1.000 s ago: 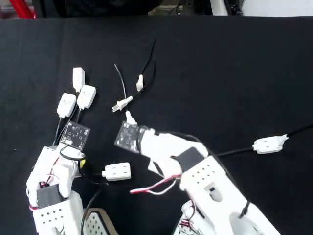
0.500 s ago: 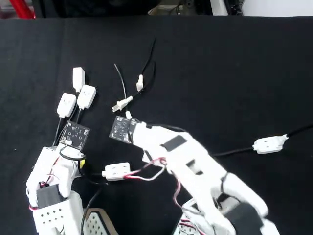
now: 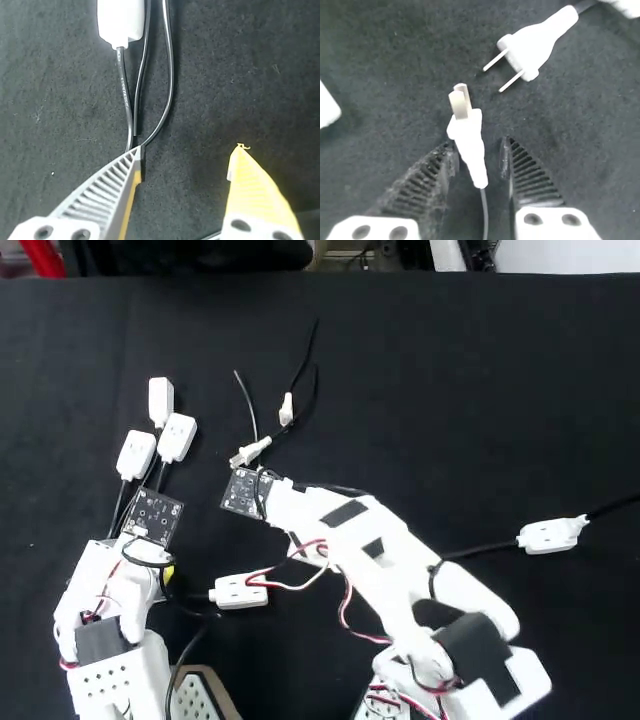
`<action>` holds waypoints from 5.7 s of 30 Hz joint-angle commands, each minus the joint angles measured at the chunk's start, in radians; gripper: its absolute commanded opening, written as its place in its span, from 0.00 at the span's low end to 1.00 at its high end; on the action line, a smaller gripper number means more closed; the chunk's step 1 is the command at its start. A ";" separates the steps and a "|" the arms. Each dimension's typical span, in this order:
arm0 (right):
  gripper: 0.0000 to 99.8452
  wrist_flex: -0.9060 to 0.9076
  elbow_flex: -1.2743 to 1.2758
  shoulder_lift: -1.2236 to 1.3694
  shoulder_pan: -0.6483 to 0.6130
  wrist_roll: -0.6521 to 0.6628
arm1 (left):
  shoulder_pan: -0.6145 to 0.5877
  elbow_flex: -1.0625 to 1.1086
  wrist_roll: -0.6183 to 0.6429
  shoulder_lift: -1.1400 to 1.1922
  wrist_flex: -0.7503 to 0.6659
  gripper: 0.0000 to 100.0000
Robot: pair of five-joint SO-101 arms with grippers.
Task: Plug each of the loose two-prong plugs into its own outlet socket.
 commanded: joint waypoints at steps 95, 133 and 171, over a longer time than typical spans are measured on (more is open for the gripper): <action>0.01 0.285 -0.027 -0.788 -0.261 -0.308 | 0.444 -0.624 0.792 -0.012 0.196 0.28; 0.01 0.362 -0.036 -0.961 -0.324 -0.367 | 0.384 -0.295 0.671 -0.012 -0.078 0.28; 0.01 0.172 0.022 -0.197 0.055 -0.331 | 0.163 -0.140 0.483 -0.012 -0.058 0.28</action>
